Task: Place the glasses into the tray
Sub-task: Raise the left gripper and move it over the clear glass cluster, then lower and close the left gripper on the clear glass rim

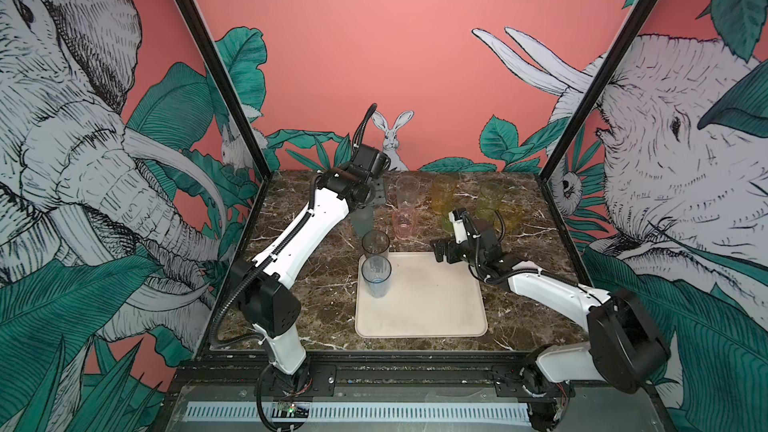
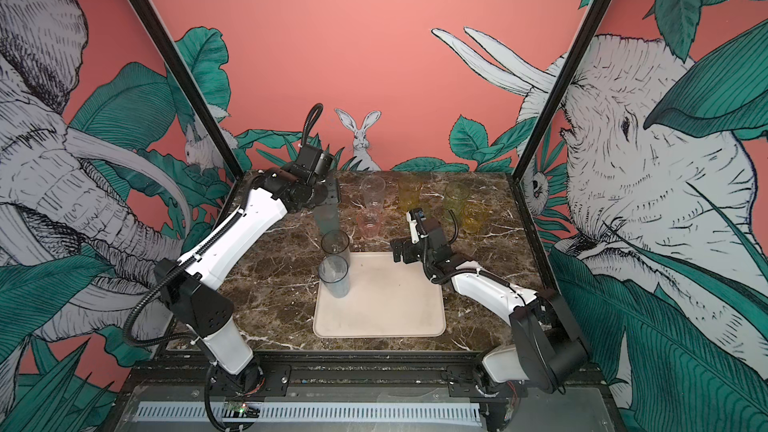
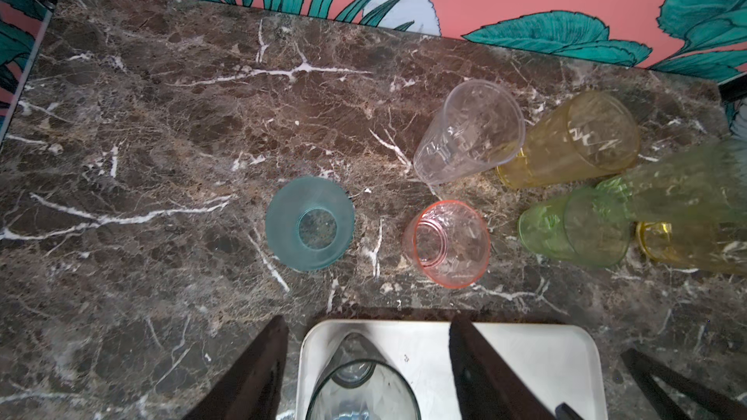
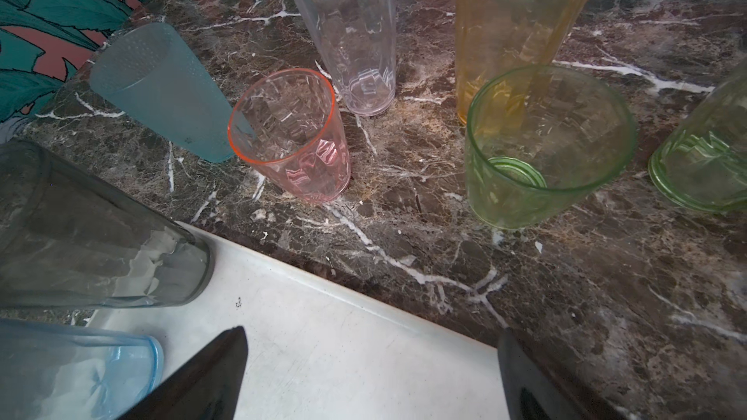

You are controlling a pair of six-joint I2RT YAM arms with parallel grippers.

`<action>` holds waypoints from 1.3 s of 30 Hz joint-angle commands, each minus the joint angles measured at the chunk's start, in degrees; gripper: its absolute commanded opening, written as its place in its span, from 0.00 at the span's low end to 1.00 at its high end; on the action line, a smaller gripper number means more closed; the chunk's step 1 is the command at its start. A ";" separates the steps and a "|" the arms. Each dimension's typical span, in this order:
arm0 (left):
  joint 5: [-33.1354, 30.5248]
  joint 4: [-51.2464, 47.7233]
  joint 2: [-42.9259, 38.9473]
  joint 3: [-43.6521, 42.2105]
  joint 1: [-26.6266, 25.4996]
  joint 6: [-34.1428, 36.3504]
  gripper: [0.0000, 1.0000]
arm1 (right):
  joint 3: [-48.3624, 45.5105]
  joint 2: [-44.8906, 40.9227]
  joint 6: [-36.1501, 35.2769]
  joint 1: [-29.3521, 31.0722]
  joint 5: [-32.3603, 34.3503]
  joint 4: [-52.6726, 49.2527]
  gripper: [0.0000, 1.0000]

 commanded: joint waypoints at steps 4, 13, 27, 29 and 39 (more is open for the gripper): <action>2.43 3.04 6.31 7.35 0.61 0.54 0.66 | -0.77 -2.42 -0.88 0.32 1.02 2.36 0.99; 5.32 5.74 14.33 12.76 0.63 -0.99 0.65 | -1.01 -2.60 -0.95 0.31 1.12 2.61 0.99; 7.56 9.08 23.40 18.75 0.78 -3.05 0.63 | -0.95 -2.11 -0.62 0.36 1.18 2.88 0.99; 7.43 9.42 24.09 19.05 0.88 -3.21 0.62 | -0.83 -2.05 -0.62 0.31 1.08 2.84 0.99; 8.88 11.42 28.71 21.56 1.23 -4.70 0.60 | -0.86 -1.99 -0.46 0.35 1.08 2.75 0.99</action>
